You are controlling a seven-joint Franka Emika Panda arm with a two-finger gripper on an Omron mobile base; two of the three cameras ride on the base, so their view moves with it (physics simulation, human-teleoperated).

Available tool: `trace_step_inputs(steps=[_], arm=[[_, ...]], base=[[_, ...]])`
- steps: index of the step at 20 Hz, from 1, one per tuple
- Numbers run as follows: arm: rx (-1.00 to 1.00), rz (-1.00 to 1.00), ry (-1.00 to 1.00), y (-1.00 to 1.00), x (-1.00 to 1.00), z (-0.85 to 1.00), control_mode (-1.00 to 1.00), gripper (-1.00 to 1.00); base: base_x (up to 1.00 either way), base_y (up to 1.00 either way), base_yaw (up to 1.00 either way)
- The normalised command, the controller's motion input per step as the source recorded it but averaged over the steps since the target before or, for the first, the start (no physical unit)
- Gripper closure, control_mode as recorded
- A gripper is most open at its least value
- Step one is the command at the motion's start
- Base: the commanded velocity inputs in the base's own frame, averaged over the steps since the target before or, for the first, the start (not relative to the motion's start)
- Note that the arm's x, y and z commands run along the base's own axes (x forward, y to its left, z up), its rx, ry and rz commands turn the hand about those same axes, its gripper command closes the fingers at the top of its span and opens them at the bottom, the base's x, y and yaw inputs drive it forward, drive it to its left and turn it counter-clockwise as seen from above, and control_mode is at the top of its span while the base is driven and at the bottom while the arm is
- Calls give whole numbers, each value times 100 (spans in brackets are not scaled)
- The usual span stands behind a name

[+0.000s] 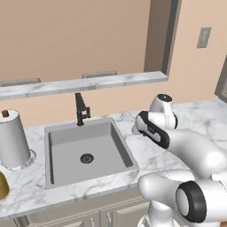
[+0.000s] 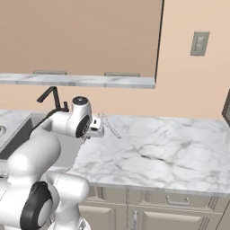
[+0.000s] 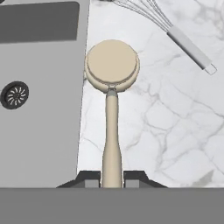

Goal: Open the cabinet. Pick the dish brush and place it next to the sink. Then close the cabinet.

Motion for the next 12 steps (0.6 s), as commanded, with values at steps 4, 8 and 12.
trace_step_inputs(steps=[4, 8, 12], arm=[[0, 0, 7, 12, 23, -38, -100, 100], [0, 0, 10, 10, 20, -38, -100, 100], [0, 0, 9, 4, 13, -32, -100, 100]], base=[[0, 0, 0], [0, 0, 0], [0, 0, 0]])
